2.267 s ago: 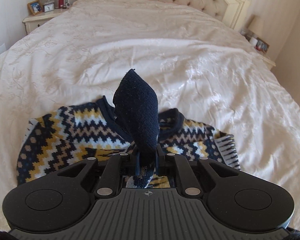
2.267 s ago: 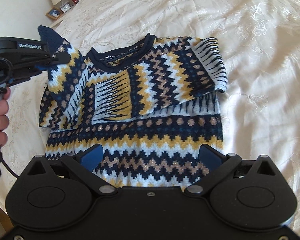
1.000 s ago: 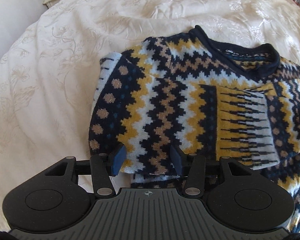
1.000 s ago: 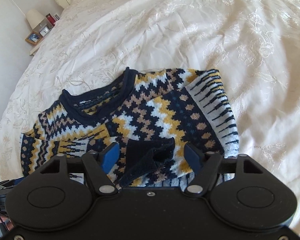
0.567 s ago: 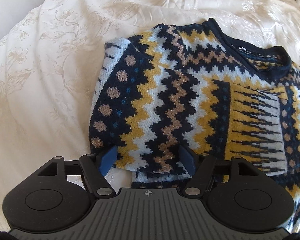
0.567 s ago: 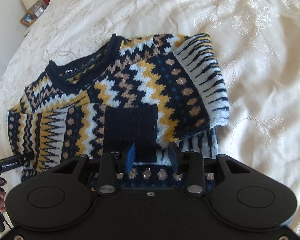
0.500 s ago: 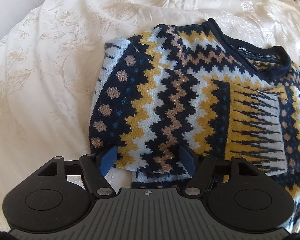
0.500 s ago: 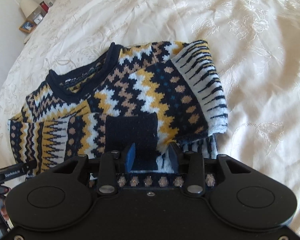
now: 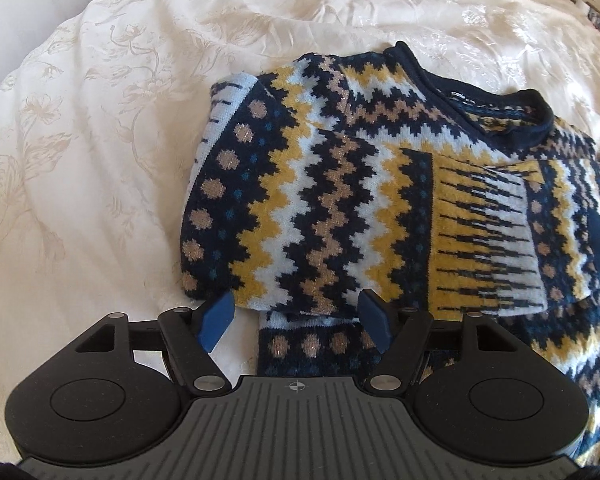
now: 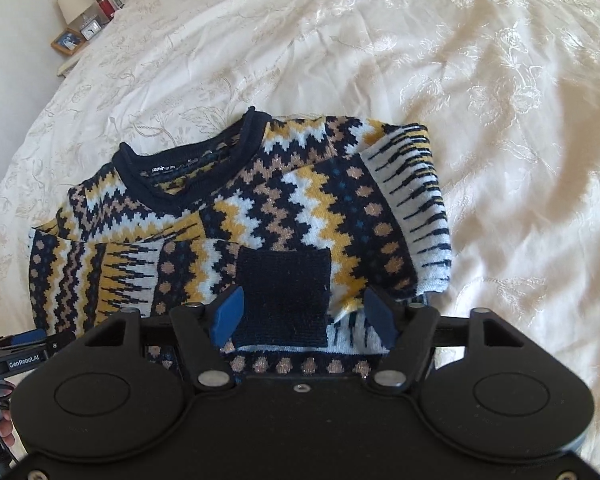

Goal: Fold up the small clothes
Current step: 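Pinch the laid cuff with the right gripper, straighten it, then release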

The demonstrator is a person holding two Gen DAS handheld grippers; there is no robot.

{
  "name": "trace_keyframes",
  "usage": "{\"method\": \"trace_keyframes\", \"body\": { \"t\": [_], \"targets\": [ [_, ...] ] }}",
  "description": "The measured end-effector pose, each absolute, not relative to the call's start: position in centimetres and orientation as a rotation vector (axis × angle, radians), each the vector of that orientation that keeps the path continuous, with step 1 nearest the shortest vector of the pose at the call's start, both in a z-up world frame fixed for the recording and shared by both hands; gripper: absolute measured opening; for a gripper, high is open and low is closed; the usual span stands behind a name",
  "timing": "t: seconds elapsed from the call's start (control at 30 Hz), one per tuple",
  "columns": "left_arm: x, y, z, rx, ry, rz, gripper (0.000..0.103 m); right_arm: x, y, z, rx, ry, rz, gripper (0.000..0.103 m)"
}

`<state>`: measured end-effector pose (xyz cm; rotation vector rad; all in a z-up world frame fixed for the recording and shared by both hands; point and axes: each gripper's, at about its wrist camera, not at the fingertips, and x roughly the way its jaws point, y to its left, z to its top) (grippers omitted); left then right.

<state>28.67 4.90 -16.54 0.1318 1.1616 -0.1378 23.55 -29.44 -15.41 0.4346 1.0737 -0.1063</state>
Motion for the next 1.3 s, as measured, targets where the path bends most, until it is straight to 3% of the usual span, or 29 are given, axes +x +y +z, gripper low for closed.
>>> {"method": "trace_keyframes", "body": {
  "t": [0.2, 0.33, 0.37, 0.4, 0.67, 0.93, 1.07, 1.13, 1.2, 1.3],
  "targets": [
    [28.1, 5.4, -15.8, 0.128, 1.142, -0.128, 0.067, 25.1, -30.5, -18.7, 0.547, 1.113, -0.132, 0.068],
    [27.9, 5.7, -15.0, 0.132, 1.108, -0.13, 0.067, 25.1, -29.5, -18.8, 0.507, 1.143, -0.086, 0.038],
    [27.9, 5.8, -14.9, 0.132, 1.101, -0.133, 0.067, 25.2, -29.2, -18.5, 0.485, 1.143, -0.072, 0.023],
    [27.9, 5.8, -14.8, 0.132, 1.095, -0.135, 0.067, 25.2, -29.0, -18.0, 0.463, 1.142, -0.057, 0.015],
    [28.4, 4.7, -12.6, 0.171, 0.993, -0.187, 0.067, 24.0, -29.6, -10.8, 0.347, 0.955, -0.041, 0.014],
    [32.1, 1.9, -13.3, 0.212, 0.974, -0.213, 0.067, 26.1, -31.0, -15.5, 0.339, 1.098, -0.111, 0.016],
    [33.8, 1.9, -15.4, 0.26, 1.012, -0.125, 0.067, 26.0, -31.2, -16.6, 0.327, 1.133, -0.157, 0.025],
    [34.7, 2.7, -16.8, 0.266, 1.068, -0.071, 0.067, 25.9, -31.4, -17.3, 0.316, 1.152, -0.194, 0.024],
    [35.2, 4.1, -17.7, 0.224, 1.099, -0.054, 0.069, 25.6, -32.0, -17.8, 0.304, 1.167, -0.224, 0.016],
    [35.3, 5.7, -17.9, 0.129, 1.114, -0.06, 0.069, 25.2, -32.2, -17.7, 0.303, 1.165, -0.242, 0.016]
  ]
}}
